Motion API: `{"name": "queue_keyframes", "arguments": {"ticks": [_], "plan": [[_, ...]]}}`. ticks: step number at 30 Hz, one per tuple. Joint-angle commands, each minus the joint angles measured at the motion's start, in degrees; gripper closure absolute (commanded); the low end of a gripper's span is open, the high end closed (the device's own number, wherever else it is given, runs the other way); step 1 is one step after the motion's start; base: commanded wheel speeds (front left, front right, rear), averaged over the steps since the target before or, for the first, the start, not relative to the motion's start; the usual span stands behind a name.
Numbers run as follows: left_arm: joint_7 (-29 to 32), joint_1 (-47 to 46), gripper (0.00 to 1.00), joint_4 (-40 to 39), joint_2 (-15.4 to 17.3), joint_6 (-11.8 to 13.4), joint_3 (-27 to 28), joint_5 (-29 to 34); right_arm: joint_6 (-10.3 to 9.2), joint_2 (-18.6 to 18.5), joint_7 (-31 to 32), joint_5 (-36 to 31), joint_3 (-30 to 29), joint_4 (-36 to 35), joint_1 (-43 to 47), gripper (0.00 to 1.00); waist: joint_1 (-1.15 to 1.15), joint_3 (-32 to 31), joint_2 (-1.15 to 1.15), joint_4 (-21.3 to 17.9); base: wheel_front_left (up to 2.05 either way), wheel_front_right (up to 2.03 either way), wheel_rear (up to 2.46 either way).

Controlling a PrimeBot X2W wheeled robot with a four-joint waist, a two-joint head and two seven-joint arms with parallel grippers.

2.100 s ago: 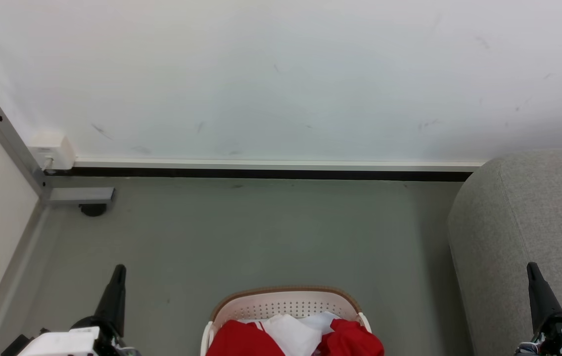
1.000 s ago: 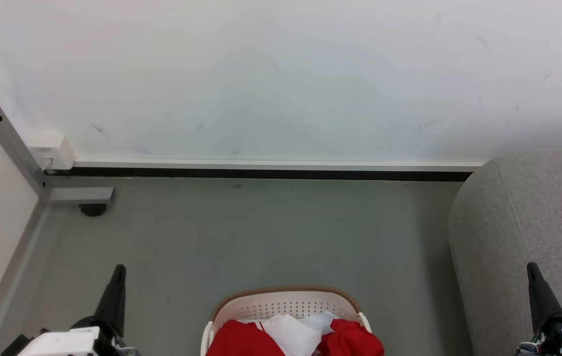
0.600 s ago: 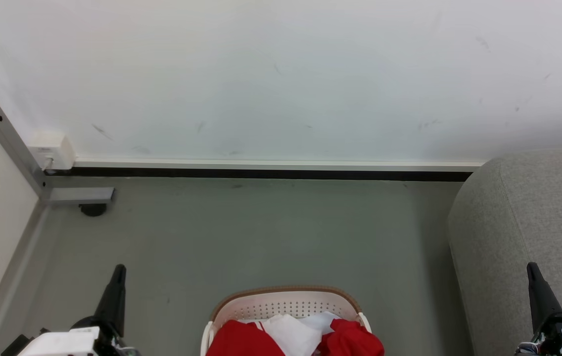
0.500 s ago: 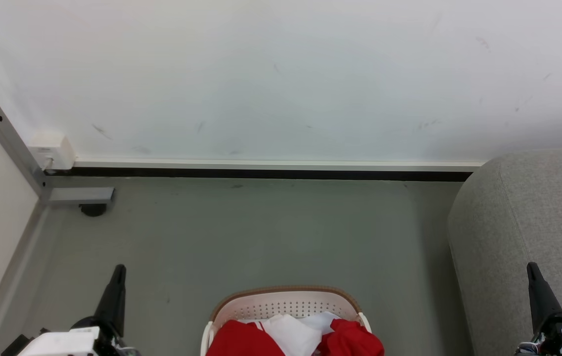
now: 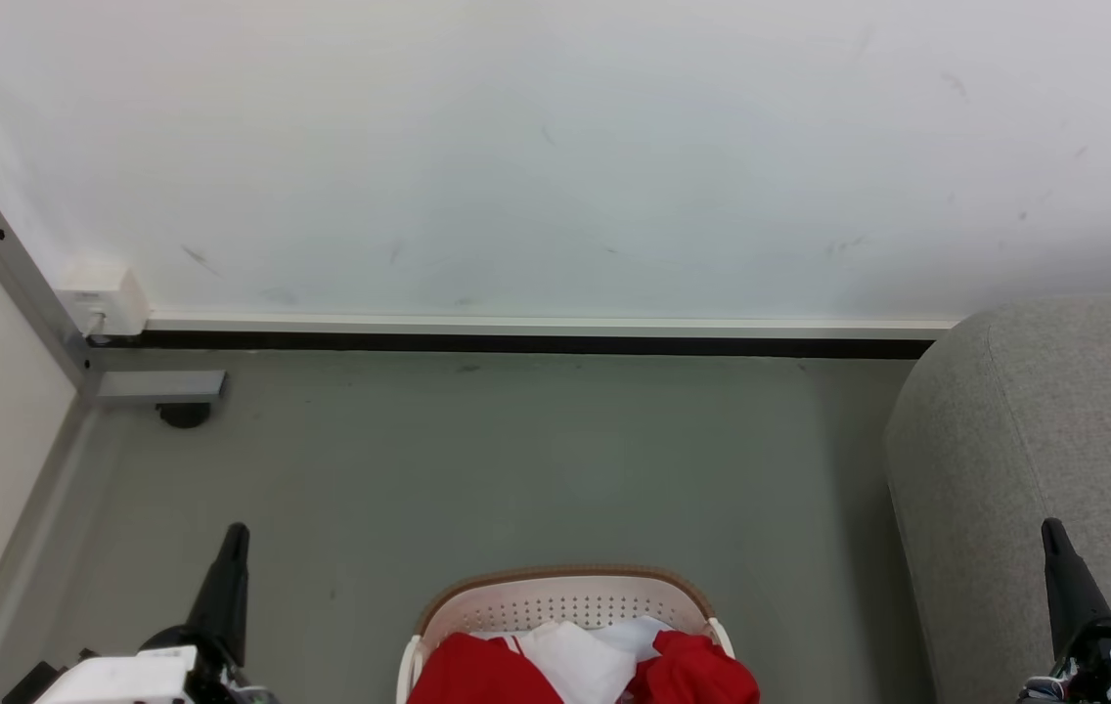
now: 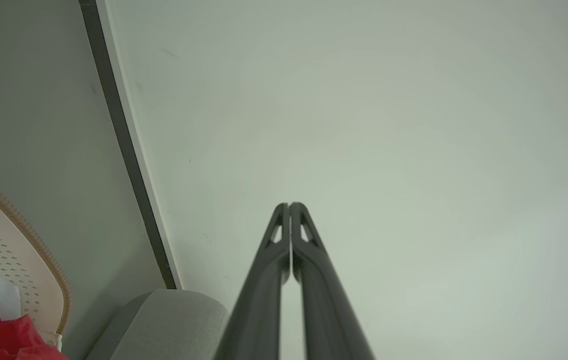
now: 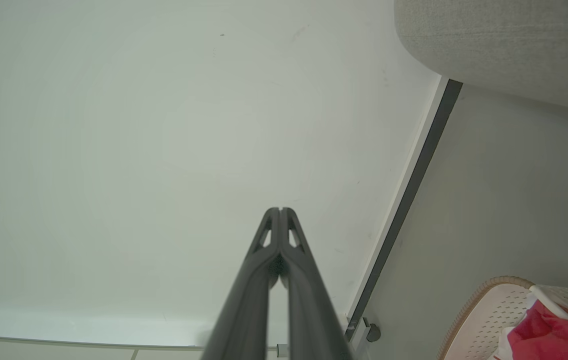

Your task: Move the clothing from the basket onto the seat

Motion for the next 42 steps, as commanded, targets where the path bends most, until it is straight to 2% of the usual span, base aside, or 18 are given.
{"name": "queue_keyframes", "arguments": {"ticks": [1, 33, 34, 42], "plan": [[0.1, -0.6, 1.0, -0.2, 0.5, -0.1, 0.1, -0.6, -0.15, -0.1, 0.0, -0.3, -0.1, 0.1, -0.9, 1.0, 0.0, 0.0, 0.0, 0.0, 0.0, 0.0, 0.0], [0.1, -0.6, 1.0, -0.2, 0.5, -0.1, 0.1, -0.6, -0.15, -0.1, 0.0, -0.3, -0.1, 0.1, -0.9, 1.0, 0.0, 0.0, 0.0, 0.0, 0.0, 0.0, 0.0], [-0.1, 0.1, 0.0, 0.1, 0.0, 0.0, 0.0, 0.0, 0.01, 0.0, 0.0, 0.0, 0.1, 0.1, 0.1, 0.0, 0.0, 0.0, 0.0, 0.0, 0.0, 0.0, 0.0], [-1.8, 0.9, 0.0, 0.6, -0.4, 0.0, -1.1, 0.1, 0.01, 0.3, -1.6, -0.1, 1.6, 0.1, 1.0, 0.0, 0.0, 0.1, 0.0, 0.0, 0.0, 0.0, 0.0]]}}
